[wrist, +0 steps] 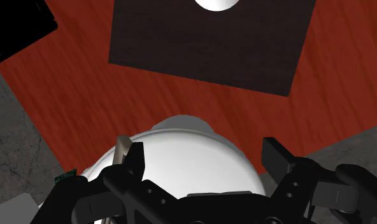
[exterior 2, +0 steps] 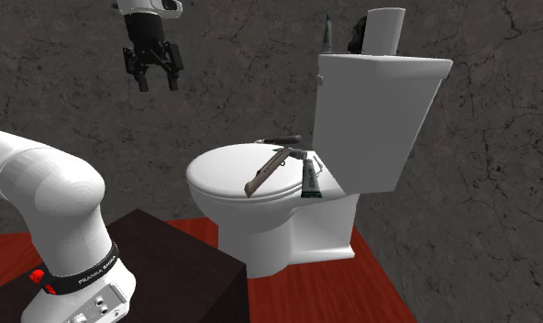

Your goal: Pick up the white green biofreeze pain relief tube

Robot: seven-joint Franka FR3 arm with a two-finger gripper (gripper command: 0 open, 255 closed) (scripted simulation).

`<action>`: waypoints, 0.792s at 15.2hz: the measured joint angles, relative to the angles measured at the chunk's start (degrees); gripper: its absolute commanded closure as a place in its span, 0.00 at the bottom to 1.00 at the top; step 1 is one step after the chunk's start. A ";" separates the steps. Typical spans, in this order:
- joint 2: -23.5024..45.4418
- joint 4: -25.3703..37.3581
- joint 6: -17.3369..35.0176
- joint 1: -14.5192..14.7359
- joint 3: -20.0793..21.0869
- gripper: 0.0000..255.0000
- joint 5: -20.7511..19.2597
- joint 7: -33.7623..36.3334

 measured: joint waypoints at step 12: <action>9.38 -5.38 19.93 -1.56 -10.52 0.00 -4.21 -10.82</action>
